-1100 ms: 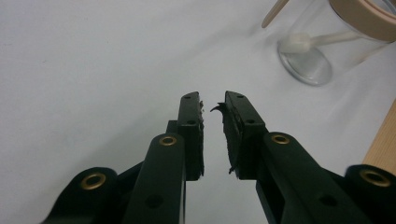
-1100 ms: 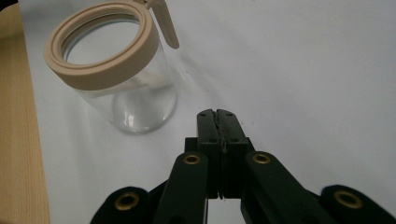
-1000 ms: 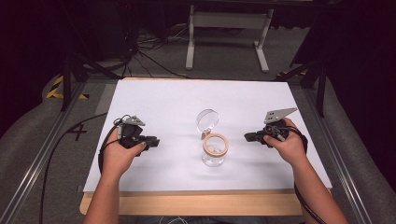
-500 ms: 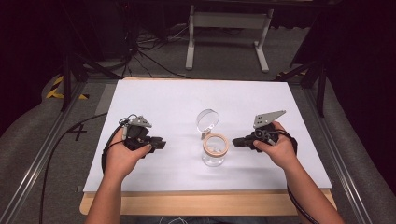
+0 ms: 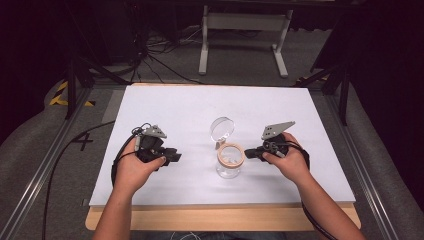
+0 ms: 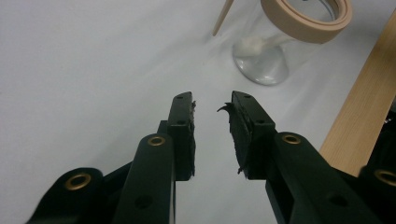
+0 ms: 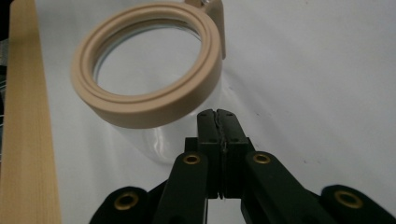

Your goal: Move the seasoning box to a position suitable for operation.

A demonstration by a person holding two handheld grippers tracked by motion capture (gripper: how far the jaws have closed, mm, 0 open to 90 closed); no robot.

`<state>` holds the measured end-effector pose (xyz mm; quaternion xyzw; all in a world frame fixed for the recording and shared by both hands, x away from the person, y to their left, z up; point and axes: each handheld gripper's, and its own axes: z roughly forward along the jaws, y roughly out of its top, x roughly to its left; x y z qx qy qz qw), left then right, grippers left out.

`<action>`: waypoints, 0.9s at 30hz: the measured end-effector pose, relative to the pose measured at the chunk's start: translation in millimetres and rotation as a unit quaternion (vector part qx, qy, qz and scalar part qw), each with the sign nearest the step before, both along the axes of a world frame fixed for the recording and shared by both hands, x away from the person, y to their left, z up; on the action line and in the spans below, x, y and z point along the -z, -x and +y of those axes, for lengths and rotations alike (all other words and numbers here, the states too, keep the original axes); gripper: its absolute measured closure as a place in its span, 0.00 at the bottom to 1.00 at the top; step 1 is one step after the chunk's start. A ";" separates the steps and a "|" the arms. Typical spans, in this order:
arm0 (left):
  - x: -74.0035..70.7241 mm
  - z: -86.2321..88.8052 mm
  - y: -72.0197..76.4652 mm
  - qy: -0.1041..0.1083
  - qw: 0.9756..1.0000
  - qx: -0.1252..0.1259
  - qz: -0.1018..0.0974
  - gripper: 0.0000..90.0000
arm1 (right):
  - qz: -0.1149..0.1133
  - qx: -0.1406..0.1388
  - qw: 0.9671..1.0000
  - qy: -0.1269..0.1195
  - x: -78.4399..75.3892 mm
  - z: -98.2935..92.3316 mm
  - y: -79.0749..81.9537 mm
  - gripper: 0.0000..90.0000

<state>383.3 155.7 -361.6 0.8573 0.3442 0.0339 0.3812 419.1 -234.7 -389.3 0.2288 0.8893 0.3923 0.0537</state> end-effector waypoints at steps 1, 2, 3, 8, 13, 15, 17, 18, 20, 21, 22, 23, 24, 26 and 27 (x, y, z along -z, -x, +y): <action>0.0 0.0 0.0 0.000 1.000 0.000 0.000 0.78 | 0.000 0.000 1.000 0.000 0.0 0.0 0.0 1.00; 0.5 0.0 -0.3 0.000 1.000 0.000 0.001 0.78 | 0.000 0.002 1.000 0.002 2.2 -0.1 -1.0 1.00; 0.9 0.3 -0.8 -0.001 1.000 0.002 0.001 0.78 | -0.002 0.005 1.000 0.003 4.8 -0.1 -2.3 1.00; 5.2 3.2 -2.9 0.000 1.000 -0.006 0.008 0.78 | 0.003 0.007 1.000 0.010 15.6 0.9 -6.7 1.00; 5.8 3.9 -3.4 0.000 1.000 -0.006 0.009 0.78 | 0.000 -0.003 1.000 0.010 18.9 6.7 -6.4 1.00; 5.8 4.0 -3.3 -0.001 1.000 -0.006 0.009 0.78 | 0.001 -0.004 1.000 0.009 19.2 7.2 -6.3 1.00; 5.8 3.9 -3.3 -0.001 1.000 -0.006 0.009 0.78 | -0.001 -0.004 1.000 0.012 19.7 8.0 -6.1 1.00; 5.9 3.9 -3.4 -0.001 1.000 -0.006 0.008 0.78 | 0.002 -0.003 1.000 0.012 19.7 7.9 -5.9 1.00; 5.9 3.6 -3.2 0.000 1.000 -0.006 0.009 0.79 | 0.003 -0.003 1.000 0.012 20.1 8.0 -5.7 1.00; 5.8 3.4 -3.2 -0.001 1.000 -0.005 0.009 0.79 | 0.002 -0.003 1.000 0.013 20.4 8.1 -5.6 1.00; 6.0 2.9 -3.0 0.001 1.000 -0.007 0.009 0.79 | 0.002 -0.005 1.000 0.015 21.0 8.3 -5.8 1.00; 6.2 2.8 -3.2 0.001 1.000 -0.006 0.008 0.78 | 0.002 -0.005 1.000 0.017 21.4 8.5 -5.7 1.00; 6.4 2.4 -3.1 0.001 1.000 -0.007 0.009 0.78 | 0.003 -0.004 1.000 0.019 21.9 8.9 -5.5 1.00; 6.3 2.3 -3.4 0.000 1.000 -0.007 0.009 0.78 | 0.004 -0.005 1.000 0.022 23.0 9.4 -5.2 1.00; 6.2 2.2 -3.6 0.001 1.000 -0.006 0.009 0.78 | 0.006 -0.007 1.000 0.023 23.3 9.7 -5.0 1.00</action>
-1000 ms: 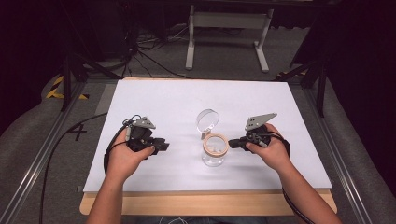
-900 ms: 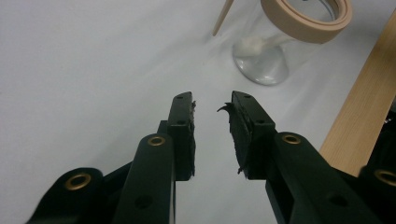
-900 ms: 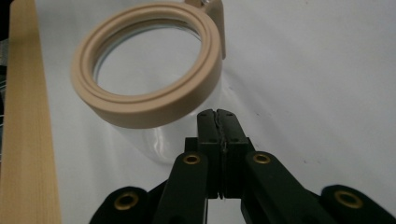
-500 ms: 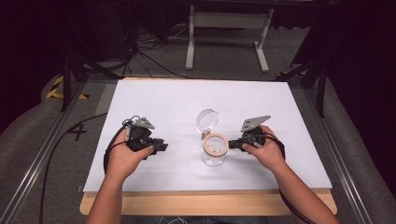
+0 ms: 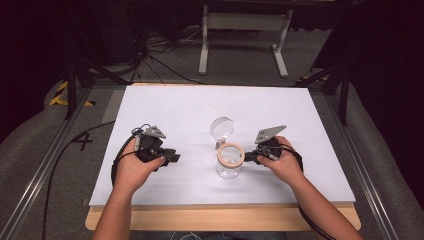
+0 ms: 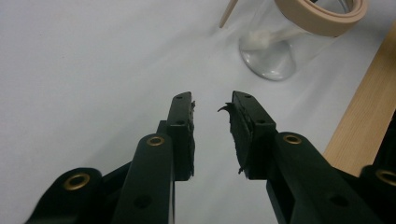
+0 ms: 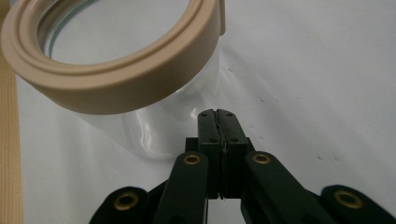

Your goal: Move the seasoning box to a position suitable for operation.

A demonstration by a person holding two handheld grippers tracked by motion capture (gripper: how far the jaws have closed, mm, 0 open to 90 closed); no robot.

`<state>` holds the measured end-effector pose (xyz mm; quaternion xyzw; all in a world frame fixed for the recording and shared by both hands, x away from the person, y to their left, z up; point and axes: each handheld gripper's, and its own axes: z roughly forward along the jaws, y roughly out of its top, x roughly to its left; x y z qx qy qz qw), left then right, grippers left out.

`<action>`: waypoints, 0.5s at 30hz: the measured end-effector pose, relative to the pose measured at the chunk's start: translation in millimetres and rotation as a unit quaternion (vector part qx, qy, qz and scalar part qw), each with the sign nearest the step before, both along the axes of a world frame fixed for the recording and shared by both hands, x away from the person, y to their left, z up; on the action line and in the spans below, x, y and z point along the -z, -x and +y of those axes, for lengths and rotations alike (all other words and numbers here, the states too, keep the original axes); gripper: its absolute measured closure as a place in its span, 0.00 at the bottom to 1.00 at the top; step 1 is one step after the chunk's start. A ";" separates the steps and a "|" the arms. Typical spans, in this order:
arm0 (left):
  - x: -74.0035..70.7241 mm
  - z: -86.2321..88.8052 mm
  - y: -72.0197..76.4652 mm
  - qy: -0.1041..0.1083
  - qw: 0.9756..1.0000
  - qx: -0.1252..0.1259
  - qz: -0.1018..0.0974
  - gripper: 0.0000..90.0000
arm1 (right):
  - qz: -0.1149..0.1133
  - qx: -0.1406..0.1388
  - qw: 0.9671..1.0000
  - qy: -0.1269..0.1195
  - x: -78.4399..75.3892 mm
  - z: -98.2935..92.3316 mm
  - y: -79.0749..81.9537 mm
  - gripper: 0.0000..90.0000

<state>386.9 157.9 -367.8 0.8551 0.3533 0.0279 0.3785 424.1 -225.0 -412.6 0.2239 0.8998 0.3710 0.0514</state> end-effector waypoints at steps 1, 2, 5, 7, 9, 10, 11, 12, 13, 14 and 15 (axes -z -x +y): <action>-0.2 0.0 -0.3 0.000 1.000 0.001 -0.001 0.78 | 0.001 -0.001 1.000 0.001 0.0 0.3 0.5 1.00; -0.2 0.0 -0.3 0.000 1.000 0.001 -0.001 0.78 | 0.001 -0.001 1.000 0.001 0.0 0.3 0.5 1.00; -0.5 -1.0 -0.9 -0.001 1.000 0.004 0.002 0.78 | 0.005 -0.006 1.000 0.003 0.0 1.5 2.4 1.00; -0.5 -1.6 -1.9 -0.002 1.000 0.007 0.000 0.78 | 0.005 -0.011 1.000 0.006 0.3 2.4 3.6 1.00; -0.6 -2.4 -2.7 -0.001 1.000 0.009 -0.001 0.78 | 0.008 -0.011 1.000 0.008 0.6 3.2 5.5 1.00; -0.9 -2.9 -2.7 0.000 1.000 0.009 0.002 0.78 | 0.006 -0.013 1.000 0.009 0.9 3.4 6.1 1.00; -0.9 -3.5 -3.3 0.002 1.000 0.009 0.002 0.78 | 0.008 -0.013 1.000 0.010 0.9 3.9 7.2 1.00; -0.9 -3.9 -3.9 0.003 1.000 0.010 0.000 0.78 | 0.009 -0.014 1.000 0.010 1.2 4.1 8.2 1.00; -1.1 -4.5 -4.4 0.002 1.000 0.010 0.000 0.78 | 0.011 -0.014 1.000 0.009 1.4 4.3 9.1 1.00; -1.1 -5.1 -4.9 0.003 1.000 0.012 0.001 0.78 | 0.011 -0.016 1.000 0.009 2.0 4.5 9.8 1.00; -1.3 -5.7 -5.7 0.003 1.000 0.014 0.000 0.78 | 0.011 -0.016 1.000 0.010 2.4 4.7 10.6 1.00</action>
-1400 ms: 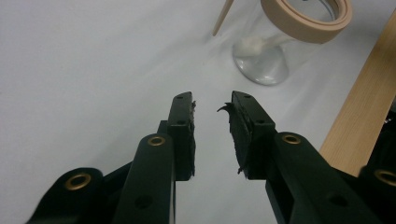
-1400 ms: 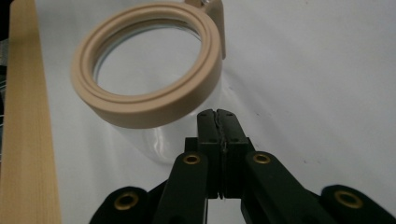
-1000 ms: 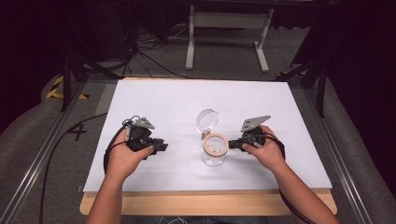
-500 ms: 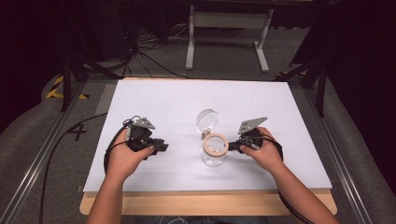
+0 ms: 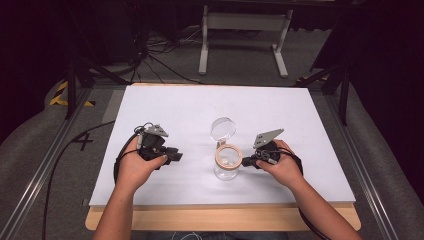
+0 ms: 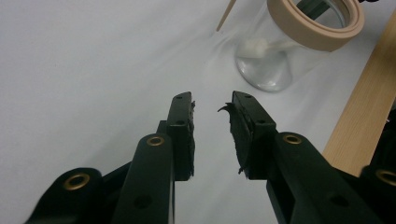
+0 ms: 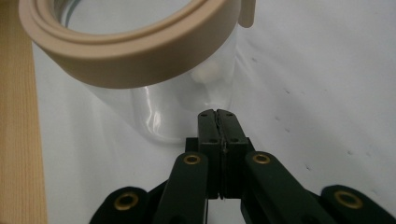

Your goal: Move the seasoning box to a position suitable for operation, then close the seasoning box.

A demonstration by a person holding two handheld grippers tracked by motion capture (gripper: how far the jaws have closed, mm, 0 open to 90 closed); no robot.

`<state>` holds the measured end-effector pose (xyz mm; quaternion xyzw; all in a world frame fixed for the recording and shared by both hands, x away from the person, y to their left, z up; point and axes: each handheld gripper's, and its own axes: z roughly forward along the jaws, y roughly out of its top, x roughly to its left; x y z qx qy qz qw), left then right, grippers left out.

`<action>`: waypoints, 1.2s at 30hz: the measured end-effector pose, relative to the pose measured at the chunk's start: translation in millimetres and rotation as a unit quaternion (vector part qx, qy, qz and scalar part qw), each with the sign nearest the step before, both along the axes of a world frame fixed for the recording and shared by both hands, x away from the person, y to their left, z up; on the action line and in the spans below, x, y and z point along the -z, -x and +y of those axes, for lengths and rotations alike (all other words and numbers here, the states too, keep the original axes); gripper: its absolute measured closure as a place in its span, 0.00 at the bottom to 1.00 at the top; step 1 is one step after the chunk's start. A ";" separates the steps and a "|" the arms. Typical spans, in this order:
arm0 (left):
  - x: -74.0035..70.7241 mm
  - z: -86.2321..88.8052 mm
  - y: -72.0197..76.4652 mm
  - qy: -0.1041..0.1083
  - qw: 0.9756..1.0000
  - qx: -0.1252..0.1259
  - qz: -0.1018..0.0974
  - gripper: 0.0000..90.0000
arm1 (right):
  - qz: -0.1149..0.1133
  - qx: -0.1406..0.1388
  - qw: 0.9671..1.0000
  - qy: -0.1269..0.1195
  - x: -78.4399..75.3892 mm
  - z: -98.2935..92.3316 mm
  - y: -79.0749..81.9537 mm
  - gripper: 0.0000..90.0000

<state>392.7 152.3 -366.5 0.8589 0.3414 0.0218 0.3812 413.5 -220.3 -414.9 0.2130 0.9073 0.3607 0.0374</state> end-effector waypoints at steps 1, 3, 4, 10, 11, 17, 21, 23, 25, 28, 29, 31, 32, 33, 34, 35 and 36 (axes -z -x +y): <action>0.1 -0.8 -0.3 0.003 1.000 0.000 0.000 0.78 | 0.000 -0.001 1.000 0.003 0.2 0.1 1.0 1.00; 0.1 -1.7 -1.1 0.005 1.000 0.004 0.004 0.79 | 0.002 -0.003 1.000 0.001 0.6 0.9 2.7 1.00; 0.2 -2.3 -1.3 0.006 1.000 0.004 0.007 0.79 | 0.002 -0.004 1.000 0.000 0.7 1.2 3.2 1.00; 0.6 -3.3 -2.8 0.007 1.000 0.010 0.008 0.81 | 0.007 -0.013 1.000 -0.001 1.1 4.8 7.6 1.00; 0.8 -3.4 -2.8 0.008 1.000 0.010 0.008 0.81 | 0.007 -0.016 1.000 0.000 1.1 5.4 8.0 1.00; 1.8 -2.1 -3.9 0.008 1.000 0.010 0.008 0.83 | 0.012 -0.025 1.000 0.000 1.7 10.3 10.7 1.00; 1.8 -1.5 -4.8 0.007 1.000 0.011 0.009 0.83 | 0.013 -0.030 0.999 0.003 2.4 13.0 12.1 1.00; 2.0 -1.8 -5.6 0.009 1.000 0.012 0.005 0.83 | 0.014 -0.030 0.999 0.003 2.5 13.1 12.3 1.00; 1.8 -2.1 -5.4 0.010 1.000 0.011 0.008 0.83 | 0.015 -0.030 0.999 0.002 2.3 12.8 12.2 1.00; 1.8 -2.0 -6.6 0.011 1.000 0.012 0.005 0.83 | 0.012 -0.030 0.999 0.000 -1.7 9.1 12.6 1.00; 1.6 -2.1 -6.9 0.012 1.000 0.012 0.006 0.84 | 0.011 -0.027 1.000 -0.002 -3.8 7.2 13.2 1.00; 0.6 -2.7 -8.2 0.013 1.000 0.016 0.001 0.84 | 0.007 -0.023 1.000 -0.009 -8.8 2.2 14.1 1.00; 0.4 -3.2 -8.2 0.016 1.000 0.015 0.002 0.85 | 0.003 -0.017 1.000 -0.014 -13.1 -1.6 14.9 1.00; -0.3 -3.6 -8.8 0.016 1.000 0.019 0.001 0.85 | 0.000 -0.015 1.000 -0.017 -15.2 -3.6 15.1 1.00; -1.0 -4.6 -8.8 0.020 1.000 0.021 0.001 0.85 | -0.001 -0.012 1.000 -0.022 -18.1 -6.1 15.4 1.00; -2.1 -5.1 -9.2 0.020 1.000 0.023 0.001 0.86 | -0.004 -0.009 1.000 -0.027 -21.7 -9.0 15.6 1.00; -3.5 -5.8 -9.7 0.021 1.000 0.022 -0.001 0.86 | -0.006 -0.006 0.999 -0.033 -25.2 -11.6 16.0 1.00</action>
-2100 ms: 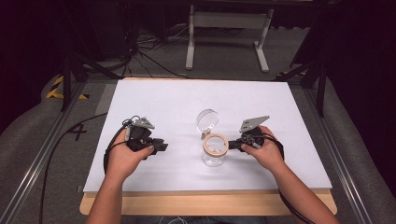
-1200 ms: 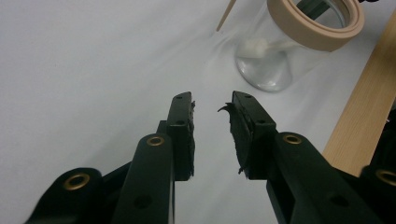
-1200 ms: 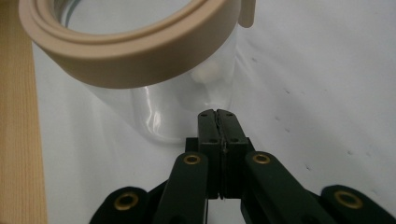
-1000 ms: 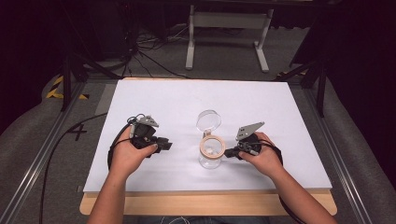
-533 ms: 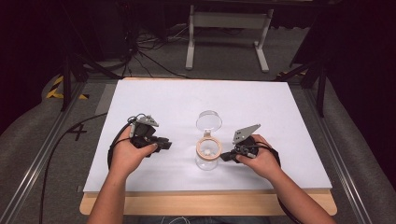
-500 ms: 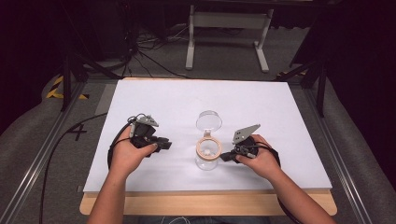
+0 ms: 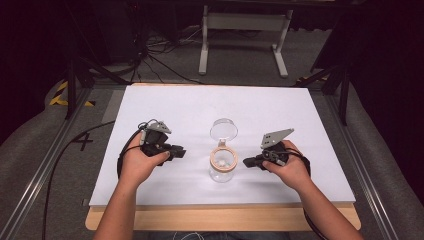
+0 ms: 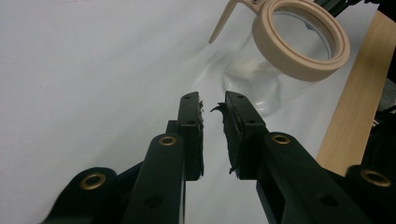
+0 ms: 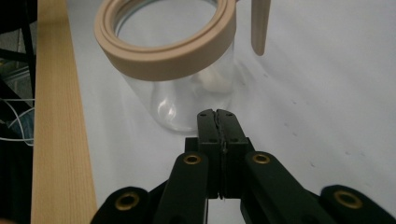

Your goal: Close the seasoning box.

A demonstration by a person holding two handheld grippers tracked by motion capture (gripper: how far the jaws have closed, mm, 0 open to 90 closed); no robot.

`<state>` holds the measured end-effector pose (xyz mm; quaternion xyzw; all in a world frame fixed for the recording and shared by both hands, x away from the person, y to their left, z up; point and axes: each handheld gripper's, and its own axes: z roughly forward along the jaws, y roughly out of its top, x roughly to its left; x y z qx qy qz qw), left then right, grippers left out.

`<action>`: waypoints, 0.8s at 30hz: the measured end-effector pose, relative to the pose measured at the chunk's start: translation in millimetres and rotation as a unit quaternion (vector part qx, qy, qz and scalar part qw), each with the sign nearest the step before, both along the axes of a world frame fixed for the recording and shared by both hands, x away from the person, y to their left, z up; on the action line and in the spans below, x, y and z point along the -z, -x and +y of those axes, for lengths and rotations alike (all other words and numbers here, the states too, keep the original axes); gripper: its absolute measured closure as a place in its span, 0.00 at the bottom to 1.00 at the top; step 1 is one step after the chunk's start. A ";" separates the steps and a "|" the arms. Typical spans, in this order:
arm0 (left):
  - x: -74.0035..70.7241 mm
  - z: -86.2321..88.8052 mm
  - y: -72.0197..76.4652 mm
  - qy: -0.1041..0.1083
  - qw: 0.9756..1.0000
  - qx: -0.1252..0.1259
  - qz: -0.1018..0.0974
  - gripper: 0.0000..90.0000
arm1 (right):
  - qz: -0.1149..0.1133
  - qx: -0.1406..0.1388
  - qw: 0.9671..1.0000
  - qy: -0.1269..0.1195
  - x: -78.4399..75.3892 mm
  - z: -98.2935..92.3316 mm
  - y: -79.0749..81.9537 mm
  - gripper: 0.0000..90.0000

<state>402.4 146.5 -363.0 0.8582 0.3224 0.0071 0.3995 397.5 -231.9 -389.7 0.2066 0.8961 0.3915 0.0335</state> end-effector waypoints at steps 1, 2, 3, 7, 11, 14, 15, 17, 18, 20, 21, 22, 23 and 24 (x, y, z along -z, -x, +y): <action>0.0 0.0 0.0 0.000 1.000 0.000 0.000 0.86 | -0.001 0.001 1.000 -0.006 -3.1 -1.9 0.5 1.00; -1.0 -0.4 -0.9 0.000 1.000 0.000 -0.004 0.86 | -0.001 0.001 1.000 -0.006 -3.1 -1.9 0.5 1.00; -1.8 -1.4 -1.6 0.004 1.000 -0.003 -0.005 0.87 | -0.002 0.001 1.000 -0.010 -5.6 -3.2 1.0 1.00; -6.8 -6.1 -6.2 0.012 1.000 0.000 -0.013 0.88 | -0.003 0.000 1.000 -0.029 -15.2 -5.7 4.3 1.00; -12.8 -11.0 -12.5 0.036 0.999 0.008 -0.030 0.91 | -0.006 -0.004 0.999 -0.051 -24.6 -4.3 8.6 1.00; -15.3 -16.0 -20.3 0.047 0.998 0.014 -0.031 0.96 | -0.002 -0.001 0.997 -0.075 -28.5 0.3 11.0 1.00; -16.1 -17.9 -22.4 0.050 0.998 0.012 -0.029 0.98 | -0.001 0.001 0.996 -0.085 -30.4 2.2 11.2 1.00; -17.3 -22.2 -27.4 0.059 0.998 0.013 -0.029 1.00 | -0.007 0.002 0.996 -0.094 -33.1 5.3 10.9 1.00; -17.8 -24.8 -30.7 0.061 0.998 0.017 -0.030 1.00 | -0.009 0.002 0.995 -0.101 -34.1 7.3 10.7 1.00; -18.0 -27.2 -32.8 0.065 0.997 0.017 -0.030 1.00 | -0.008 0.003 0.994 -0.109 -34.8 10.7 9.8 1.00; -18.7 -32.0 -36.9 0.081 0.996 0.022 -0.027 1.00 | -0.008 0.004 0.994 -0.112 -34.6 12.3 9.0 1.00; -19.5 -34.2 -38.7 0.089 0.995 0.024 -0.024 1.00 | -0.009 0.006 0.993 -0.114 -34.3 14.0 8.4 1.00; -20.3 -36.4 -40.6 0.097 0.995 0.024 -0.026 1.00 | -0.009 0.006 0.993 -0.117 -33.8 15.9 7.9 1.00; -21.4 -38.4 -42.0 0.100 0.994 0.024 -0.026 1.00 | -0.010 0.007 0.993 -0.121 -33.3 17.7 7.1 1.00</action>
